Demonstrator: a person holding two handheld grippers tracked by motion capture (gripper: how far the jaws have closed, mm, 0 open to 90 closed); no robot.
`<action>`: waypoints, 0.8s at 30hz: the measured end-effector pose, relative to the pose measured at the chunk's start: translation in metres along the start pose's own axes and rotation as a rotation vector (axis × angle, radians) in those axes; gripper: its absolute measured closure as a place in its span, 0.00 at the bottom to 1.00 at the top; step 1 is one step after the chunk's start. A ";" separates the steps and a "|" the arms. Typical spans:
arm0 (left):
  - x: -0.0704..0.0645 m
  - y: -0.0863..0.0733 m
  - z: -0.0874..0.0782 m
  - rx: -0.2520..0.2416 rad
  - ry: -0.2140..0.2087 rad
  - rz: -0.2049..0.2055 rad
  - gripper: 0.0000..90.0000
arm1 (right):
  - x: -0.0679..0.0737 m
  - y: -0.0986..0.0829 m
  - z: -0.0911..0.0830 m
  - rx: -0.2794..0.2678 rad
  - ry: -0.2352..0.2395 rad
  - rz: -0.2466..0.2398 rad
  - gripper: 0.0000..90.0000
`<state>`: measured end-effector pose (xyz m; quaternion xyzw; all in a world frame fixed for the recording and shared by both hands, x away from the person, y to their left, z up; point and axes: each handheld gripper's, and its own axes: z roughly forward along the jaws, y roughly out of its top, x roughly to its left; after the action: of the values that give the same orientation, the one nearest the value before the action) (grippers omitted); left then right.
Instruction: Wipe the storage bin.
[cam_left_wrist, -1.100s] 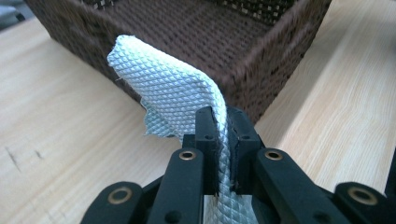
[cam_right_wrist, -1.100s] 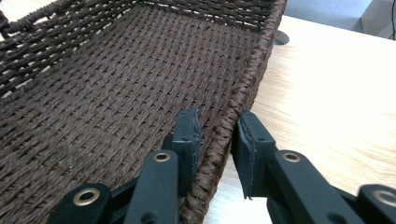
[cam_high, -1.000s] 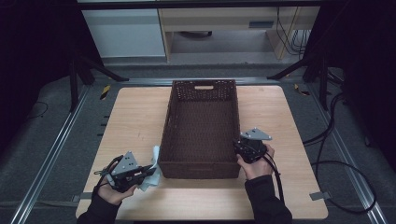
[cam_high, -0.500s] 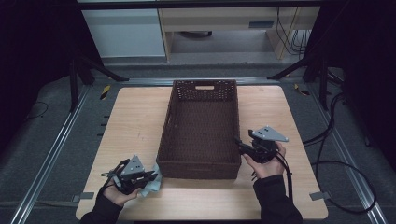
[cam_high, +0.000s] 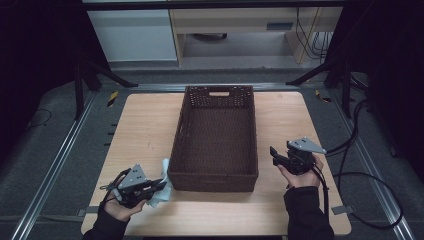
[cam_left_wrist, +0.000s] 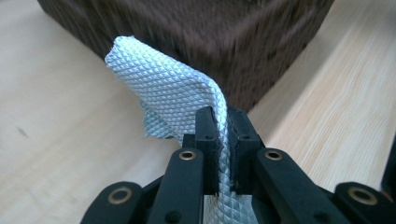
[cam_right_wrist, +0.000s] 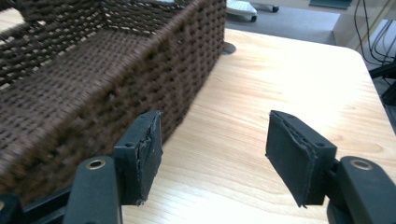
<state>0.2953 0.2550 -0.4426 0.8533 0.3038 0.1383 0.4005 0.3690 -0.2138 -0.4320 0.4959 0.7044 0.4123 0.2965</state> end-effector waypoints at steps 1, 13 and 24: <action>0.000 -0.001 0.003 0.015 -0.001 0.000 0.93 | -0.002 -0.002 0.000 0.003 -0.003 0.002 0.40; 0.004 -0.015 0.034 0.148 -0.003 -0.001 0.93 | -0.012 -0.008 0.001 0.025 -0.024 0.001 0.39; 0.021 -0.011 0.000 0.032 0.099 -0.076 0.93 | -0.016 -0.010 0.001 0.018 -0.019 -0.002 0.38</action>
<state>0.3071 0.2736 -0.4512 0.8395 0.3575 0.1604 0.3764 0.3708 -0.2306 -0.4412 0.5017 0.7057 0.4008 0.2994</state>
